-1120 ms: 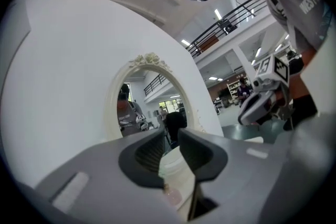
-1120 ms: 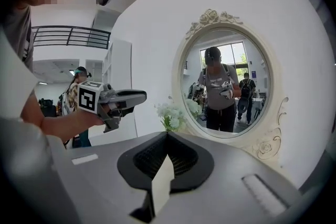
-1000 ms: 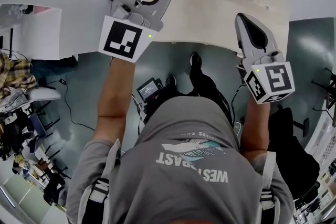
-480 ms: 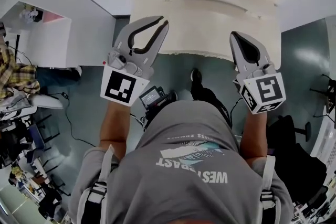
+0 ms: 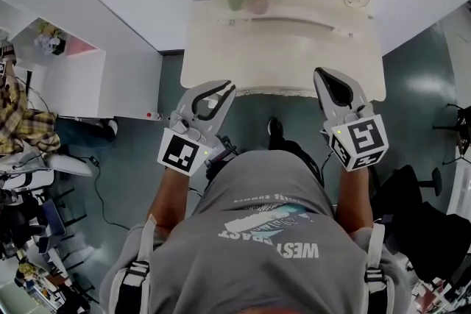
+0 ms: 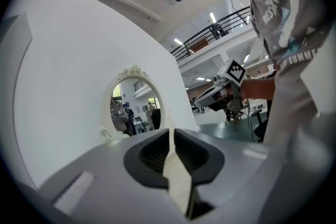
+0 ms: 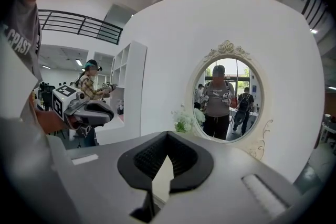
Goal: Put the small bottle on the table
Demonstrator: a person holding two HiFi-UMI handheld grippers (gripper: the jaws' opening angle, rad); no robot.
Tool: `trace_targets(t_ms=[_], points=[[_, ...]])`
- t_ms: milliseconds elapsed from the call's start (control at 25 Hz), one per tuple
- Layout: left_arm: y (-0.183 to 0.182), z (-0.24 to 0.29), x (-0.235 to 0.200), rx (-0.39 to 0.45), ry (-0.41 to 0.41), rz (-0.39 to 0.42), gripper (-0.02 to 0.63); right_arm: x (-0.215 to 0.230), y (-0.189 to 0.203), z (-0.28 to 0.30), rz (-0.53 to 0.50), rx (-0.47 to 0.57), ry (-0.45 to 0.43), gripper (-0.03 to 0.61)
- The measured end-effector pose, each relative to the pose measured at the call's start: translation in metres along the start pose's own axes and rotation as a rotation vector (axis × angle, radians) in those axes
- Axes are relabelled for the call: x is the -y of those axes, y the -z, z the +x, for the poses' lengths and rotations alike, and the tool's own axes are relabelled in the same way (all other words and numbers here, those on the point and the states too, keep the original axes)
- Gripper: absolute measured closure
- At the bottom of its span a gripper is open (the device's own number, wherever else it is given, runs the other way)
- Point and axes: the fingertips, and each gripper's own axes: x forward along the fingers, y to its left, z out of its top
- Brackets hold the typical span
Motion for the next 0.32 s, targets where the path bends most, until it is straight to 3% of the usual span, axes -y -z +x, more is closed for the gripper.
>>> trace_targets(t_ms=[320], points=[[0.010, -0.033, 0.027, -0.010, 0.012, -0.055, 0.586, -0.026, 0.008, -0.034, -0.004, -0.009, 0.032, 0.578]])
